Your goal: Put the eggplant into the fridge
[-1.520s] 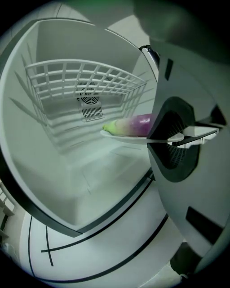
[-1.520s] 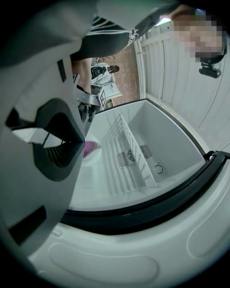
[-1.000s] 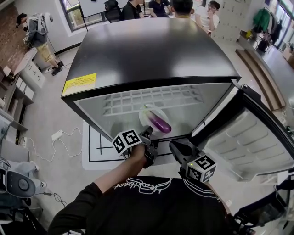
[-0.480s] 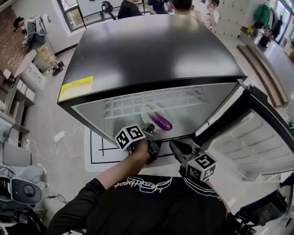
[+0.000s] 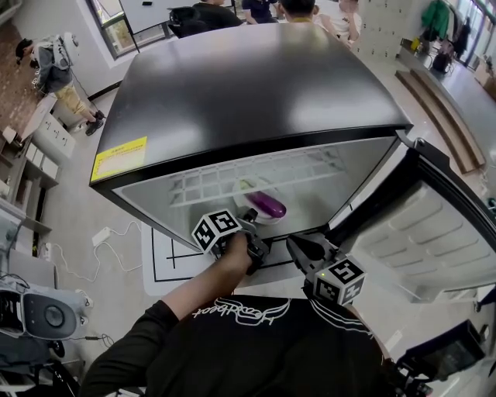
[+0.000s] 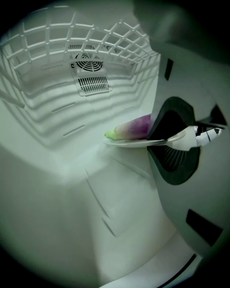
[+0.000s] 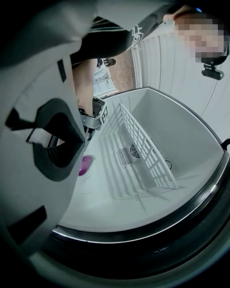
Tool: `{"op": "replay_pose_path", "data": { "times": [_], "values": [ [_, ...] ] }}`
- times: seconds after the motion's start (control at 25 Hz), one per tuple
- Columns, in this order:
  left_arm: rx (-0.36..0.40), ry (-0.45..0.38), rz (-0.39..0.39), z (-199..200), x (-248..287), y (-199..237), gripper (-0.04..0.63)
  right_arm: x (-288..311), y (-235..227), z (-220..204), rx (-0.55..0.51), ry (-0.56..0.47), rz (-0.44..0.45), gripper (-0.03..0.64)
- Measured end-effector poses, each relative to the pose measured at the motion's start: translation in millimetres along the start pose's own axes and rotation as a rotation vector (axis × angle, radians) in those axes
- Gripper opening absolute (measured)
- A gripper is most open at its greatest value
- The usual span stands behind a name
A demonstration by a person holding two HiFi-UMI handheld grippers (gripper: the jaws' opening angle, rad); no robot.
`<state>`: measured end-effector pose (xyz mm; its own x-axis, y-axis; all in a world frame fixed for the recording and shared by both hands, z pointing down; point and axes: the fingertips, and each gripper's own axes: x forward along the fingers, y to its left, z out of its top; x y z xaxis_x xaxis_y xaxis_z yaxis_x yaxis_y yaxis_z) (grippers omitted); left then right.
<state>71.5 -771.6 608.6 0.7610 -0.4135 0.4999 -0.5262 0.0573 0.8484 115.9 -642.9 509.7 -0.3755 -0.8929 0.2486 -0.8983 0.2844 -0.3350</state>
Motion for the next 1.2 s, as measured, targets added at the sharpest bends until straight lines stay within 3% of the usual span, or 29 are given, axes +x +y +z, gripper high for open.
{"op": "replay_pose_path", "data": {
  "times": [0.28, 0.56, 0.8, 1.0, 1.2],
  "values": [
    [0.080, 0.023, 0.012, 6.0, 0.7, -2.2, 0.028, 3.9, -1.2, 0.4, 0.011, -0.008, 0.000, 0.006],
    [0.124, 0.036, 0.024, 4.8, 1.1, -3.6, 0.139, 6.1, 1.1, 2.6, 0.004, -0.011, 0.009, 0.006],
    [0.083, 0.059, -0.023, 1.1, -5.0, -11.6, 0.270, 4.8, 6.6, 5.9, -0.003, -0.014, 0.017, 0.006],
    [0.078, 0.048, -0.052, -3.2, -18.2, -16.3, 0.273, -3.2, 8.9, 4.8, -0.005, -0.016, 0.021, 0.006],
    [0.177, 0.020, -0.086, -13.1, -42.6, -31.1, 0.273, -16.8, 18.8, 0.3, -0.004, -0.009, 0.039, 0.006]
  ]
}}
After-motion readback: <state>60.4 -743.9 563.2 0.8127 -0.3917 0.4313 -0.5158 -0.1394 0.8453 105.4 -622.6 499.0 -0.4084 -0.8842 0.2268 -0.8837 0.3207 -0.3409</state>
